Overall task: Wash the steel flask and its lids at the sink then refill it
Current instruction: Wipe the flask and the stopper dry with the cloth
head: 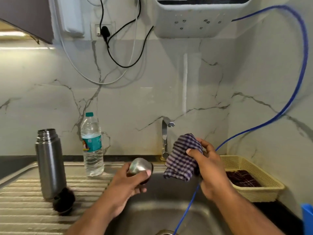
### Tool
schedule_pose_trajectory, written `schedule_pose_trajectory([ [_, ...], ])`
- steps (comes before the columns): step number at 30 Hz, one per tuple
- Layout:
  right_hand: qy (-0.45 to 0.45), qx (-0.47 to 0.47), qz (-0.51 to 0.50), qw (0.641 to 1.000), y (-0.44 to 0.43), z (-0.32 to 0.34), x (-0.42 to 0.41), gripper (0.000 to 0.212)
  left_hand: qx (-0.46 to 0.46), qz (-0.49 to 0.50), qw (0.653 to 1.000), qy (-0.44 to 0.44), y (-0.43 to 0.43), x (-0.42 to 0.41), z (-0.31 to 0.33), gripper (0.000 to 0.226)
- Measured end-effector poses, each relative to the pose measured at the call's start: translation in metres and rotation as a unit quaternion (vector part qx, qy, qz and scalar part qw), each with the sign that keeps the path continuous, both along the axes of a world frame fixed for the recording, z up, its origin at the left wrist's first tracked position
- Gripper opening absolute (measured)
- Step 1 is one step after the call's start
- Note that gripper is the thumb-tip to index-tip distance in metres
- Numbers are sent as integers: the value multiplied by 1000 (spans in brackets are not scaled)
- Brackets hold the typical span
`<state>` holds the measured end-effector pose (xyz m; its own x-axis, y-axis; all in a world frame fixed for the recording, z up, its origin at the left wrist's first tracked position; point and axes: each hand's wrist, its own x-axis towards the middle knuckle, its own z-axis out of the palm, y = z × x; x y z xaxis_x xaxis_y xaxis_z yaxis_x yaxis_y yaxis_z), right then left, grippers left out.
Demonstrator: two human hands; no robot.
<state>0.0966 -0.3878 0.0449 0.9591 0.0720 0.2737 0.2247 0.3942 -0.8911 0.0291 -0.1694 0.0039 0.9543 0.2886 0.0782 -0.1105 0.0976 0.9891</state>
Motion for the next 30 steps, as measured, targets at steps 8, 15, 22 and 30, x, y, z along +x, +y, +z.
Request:
schedule_pose_trajectory([
  [8, -87, -188, -31, 978, 5, -23, 10, 52, 187, -66, 980, 17, -2, 5, -19, 58],
  [15, -189, -282, -46, 939, 15, -33, 2, 71, 38, -128, 990, 37, -13, 8, -21, 61],
  [22, -141, -261, -26, 955, 15, -29, 0, 57, -10, -125, 987, 99, -13, 7, -22, 86],
  [30, -251, -340, 148, 894, 23, -30, -17, 52, -26, -86, 991, 98, -12, 8, -25, 106],
])
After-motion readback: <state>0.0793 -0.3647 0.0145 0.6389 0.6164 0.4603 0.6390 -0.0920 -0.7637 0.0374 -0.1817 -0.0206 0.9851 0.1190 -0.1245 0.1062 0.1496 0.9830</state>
